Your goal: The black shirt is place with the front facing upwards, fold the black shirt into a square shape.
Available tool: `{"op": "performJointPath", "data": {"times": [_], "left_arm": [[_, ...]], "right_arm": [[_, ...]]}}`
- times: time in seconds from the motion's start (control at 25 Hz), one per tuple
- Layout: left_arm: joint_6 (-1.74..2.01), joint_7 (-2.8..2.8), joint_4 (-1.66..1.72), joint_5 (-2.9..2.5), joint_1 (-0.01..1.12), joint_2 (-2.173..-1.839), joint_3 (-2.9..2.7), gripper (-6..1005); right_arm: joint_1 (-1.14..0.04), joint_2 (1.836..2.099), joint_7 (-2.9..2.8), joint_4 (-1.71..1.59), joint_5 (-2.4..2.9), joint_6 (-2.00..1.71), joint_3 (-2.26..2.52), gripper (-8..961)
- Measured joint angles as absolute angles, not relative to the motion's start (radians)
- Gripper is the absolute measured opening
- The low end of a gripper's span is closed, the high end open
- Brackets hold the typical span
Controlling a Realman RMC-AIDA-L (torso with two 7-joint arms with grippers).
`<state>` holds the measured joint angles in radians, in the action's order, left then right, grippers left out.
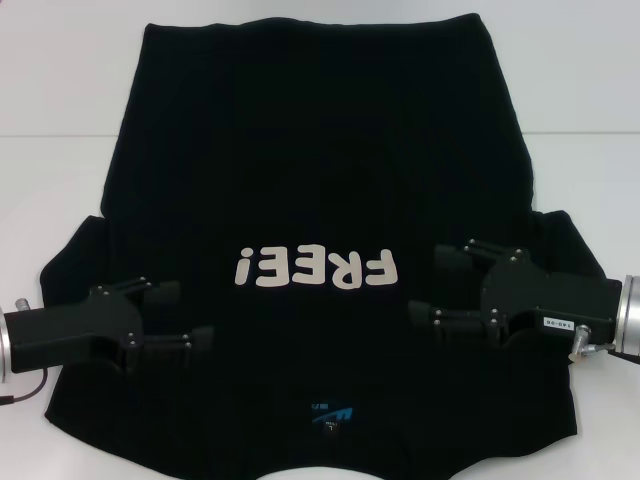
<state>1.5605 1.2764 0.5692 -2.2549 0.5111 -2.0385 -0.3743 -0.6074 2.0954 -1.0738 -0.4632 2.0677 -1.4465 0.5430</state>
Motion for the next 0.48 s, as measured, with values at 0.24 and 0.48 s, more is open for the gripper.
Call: {"op": "performJointPath", "data": {"times": [0.24, 0.48], "left_arm": [[1.560, 1.459, 0.571, -2.240, 0.514, -2.028, -0.349, 921], [1.596, 1.818, 0.565, -2.233, 0.532, -1.945, -0.290, 914]], "right_arm": [[-0.611, 2.095, -1.081, -0.463, 2.068, -1.447, 0.543, 917], [-0.615, 2.092, -1.098, -0.466, 2.068, -1.447, 0.542, 917]]}}
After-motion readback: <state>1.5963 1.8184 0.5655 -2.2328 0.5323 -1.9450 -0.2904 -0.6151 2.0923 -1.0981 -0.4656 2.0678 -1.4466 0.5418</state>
